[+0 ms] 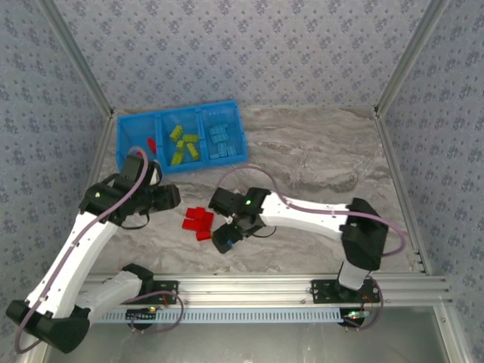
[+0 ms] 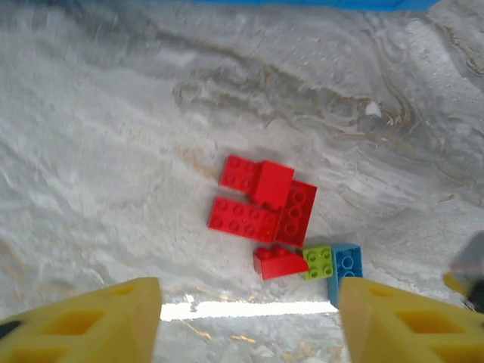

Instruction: Sort the legos into containers by color

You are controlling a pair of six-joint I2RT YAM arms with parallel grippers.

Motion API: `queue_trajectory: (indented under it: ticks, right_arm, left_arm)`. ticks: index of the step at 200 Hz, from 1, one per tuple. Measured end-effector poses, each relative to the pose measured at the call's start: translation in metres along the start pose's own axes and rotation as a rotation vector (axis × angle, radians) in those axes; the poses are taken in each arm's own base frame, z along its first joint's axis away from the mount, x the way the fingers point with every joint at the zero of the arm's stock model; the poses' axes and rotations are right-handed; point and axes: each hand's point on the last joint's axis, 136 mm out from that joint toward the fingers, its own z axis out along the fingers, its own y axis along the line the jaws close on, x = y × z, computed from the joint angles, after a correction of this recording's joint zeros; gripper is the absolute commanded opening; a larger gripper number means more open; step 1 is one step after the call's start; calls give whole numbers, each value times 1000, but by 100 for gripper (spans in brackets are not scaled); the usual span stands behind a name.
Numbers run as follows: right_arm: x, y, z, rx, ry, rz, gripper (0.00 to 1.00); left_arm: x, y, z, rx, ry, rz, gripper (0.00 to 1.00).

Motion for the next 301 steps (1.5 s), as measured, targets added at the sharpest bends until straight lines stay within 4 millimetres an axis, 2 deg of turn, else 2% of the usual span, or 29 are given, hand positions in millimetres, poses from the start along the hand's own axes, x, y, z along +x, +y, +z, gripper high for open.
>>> queue_trajectory:
  ticks: [31,45,62,81,99,135,161,185,210,222,235,255,271,285,301]
  right_arm:
    - [-15,-1,27,0,-16,-25,100]
    - [-19,2,40,-15,-13,-37,94]
    - [-17,5,59,-31,19,-58,86]
    - [-11,5,73,-34,56,-70,83]
    - [-12,2,72,-50,51,-63,77]
    - [-5,-18,72,-22,49,-52,46]
    - [4,-41,65,-7,38,11,27]
    - [6,-66,52,6,24,94,26]
    - [-10,-89,27,-6,-34,169,26]
    - [-30,-96,9,-31,-83,204,27]
    - [-63,-104,-15,-60,-172,235,28]
    - [-124,-118,-63,-85,-345,266,29]
    - [-183,-133,-100,-79,-493,278,28]
    - [-229,-144,-117,-67,-583,287,28]
    - [-273,-156,-116,-56,-641,297,31]
  left_arm:
    - [13,3,0,16,28,-23,81]
    - [14,1,0,25,34,-24,82]
    - [15,1,0,25,37,-24,83]
    - [16,2,0,22,41,-24,84]
    - [16,2,0,22,42,-24,85]
    - [16,1,4,19,56,-17,88]
    - [21,-11,10,82,88,29,90]
    - [31,-34,8,221,138,96,90]
    - [40,-62,4,380,174,160,93]
    - [43,-71,1,440,187,174,93]
    - [42,-79,-3,491,178,177,94]
    - [30,-91,-13,554,111,160,99]
    - [19,-94,-19,567,53,126,99]
    - [13,-92,-20,546,33,103,99]
    - [8,-89,-18,501,42,88,99]
